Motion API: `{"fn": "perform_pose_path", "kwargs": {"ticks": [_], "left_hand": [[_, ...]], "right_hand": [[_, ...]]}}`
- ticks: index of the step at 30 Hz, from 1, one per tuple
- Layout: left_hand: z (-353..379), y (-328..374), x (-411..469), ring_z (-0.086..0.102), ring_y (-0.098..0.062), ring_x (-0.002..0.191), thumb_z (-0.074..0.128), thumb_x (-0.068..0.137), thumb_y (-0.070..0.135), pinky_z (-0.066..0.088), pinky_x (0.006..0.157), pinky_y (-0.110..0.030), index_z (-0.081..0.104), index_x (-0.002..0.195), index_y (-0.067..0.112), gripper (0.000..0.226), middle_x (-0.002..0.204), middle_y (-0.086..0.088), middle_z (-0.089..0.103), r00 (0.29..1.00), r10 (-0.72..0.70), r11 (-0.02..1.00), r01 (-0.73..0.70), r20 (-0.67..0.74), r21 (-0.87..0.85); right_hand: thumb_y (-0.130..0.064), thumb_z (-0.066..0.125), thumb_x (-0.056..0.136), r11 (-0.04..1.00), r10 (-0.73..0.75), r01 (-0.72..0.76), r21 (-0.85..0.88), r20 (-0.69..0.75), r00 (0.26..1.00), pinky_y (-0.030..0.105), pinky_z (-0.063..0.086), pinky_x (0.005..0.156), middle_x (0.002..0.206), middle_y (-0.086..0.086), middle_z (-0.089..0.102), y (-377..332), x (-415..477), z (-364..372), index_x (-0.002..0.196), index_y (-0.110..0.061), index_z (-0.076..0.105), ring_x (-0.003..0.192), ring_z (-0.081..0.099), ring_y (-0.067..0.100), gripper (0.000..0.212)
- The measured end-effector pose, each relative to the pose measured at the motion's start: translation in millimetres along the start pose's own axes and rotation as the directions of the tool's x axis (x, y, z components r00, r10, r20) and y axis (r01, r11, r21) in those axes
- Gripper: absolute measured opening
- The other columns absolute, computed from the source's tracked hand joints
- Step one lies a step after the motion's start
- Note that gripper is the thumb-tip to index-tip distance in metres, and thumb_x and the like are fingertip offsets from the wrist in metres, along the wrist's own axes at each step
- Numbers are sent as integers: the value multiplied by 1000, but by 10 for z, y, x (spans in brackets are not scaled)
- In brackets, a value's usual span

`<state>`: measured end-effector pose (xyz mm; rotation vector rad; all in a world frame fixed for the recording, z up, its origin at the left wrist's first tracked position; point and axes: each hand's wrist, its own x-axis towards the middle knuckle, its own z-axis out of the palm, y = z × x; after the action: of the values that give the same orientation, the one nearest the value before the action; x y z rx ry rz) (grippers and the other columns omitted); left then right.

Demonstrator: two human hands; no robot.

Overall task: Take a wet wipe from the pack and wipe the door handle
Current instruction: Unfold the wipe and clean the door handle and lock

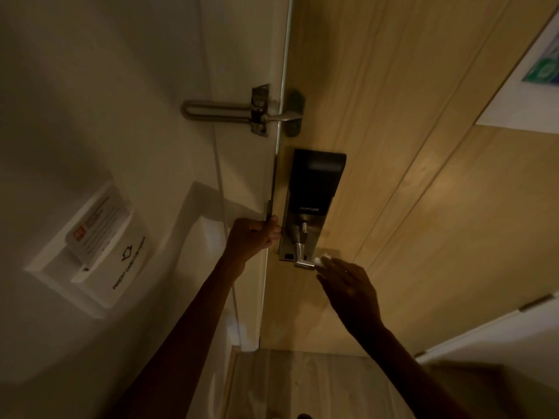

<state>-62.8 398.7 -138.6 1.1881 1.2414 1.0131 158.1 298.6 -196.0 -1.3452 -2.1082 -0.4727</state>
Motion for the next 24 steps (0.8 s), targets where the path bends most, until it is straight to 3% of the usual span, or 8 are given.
{"fn": "perform_pose_path", "kwargs": {"ticks": [4,8,11,14,18,21,24], "left_hand": [[47,-78,21,72,-31,89,64,89,33,58,78,-34,74,84,8,28,88,-18,74,998,-6,1000,5,-55,-23],[86,-246,21,72,-30,81,63,89,41,56,86,-49,75,69,27,27,79,-12,75,996,9,995,0,-91,100],[87,-231,32,72,-32,82,64,86,45,56,88,-50,75,68,23,30,80,-14,75,997,-6,996,12,-72,86],[84,-235,63,72,-32,82,64,81,51,57,83,-47,76,75,17,36,81,-12,75,997,-31,996,37,-70,83],[78,-248,92,69,-26,73,65,88,38,50,70,-35,75,67,20,29,75,-10,73,997,-49,999,50,-60,11],[96,-273,106,68,-24,72,64,89,37,50,71,-34,75,68,19,29,75,-11,72,998,-32,999,32,-57,4],[125,-295,60,71,-25,75,63,90,36,55,74,-33,74,74,15,29,78,-14,74,996,10,1000,-9,-89,8]], "right_hand": [[-27,62,90,983,186,-186,-2,-34,982,37,48,89,103,14,73,-264,197,181,112,-5,69,101,67,27,32],[-28,64,90,983,184,-183,-26,44,982,39,43,90,102,10,73,-241,157,213,112,-9,67,100,66,28,30],[-32,55,92,985,169,-166,-49,63,984,38,37,91,104,6,73,-110,133,99,110,-12,68,103,65,27,30],[-32,55,92,977,213,-210,-44,127,969,37,32,94,99,2,72,-236,258,113,105,-16,68,101,65,24,24],[-31,58,94,968,244,-251,17,173,954,37,34,95,97,1,72,-335,308,182,104,-18,67,98,64,21,19],[-31,56,92,985,171,-169,-30,139,975,37,36,91,100,4,72,-50,142,27,109,-15,68,97,66,23,27],[-31,56,90,982,186,-188,5,122,975,33,37,88,103,2,73,231,32,-181,108,-16,68,96,67,21,27]]}}
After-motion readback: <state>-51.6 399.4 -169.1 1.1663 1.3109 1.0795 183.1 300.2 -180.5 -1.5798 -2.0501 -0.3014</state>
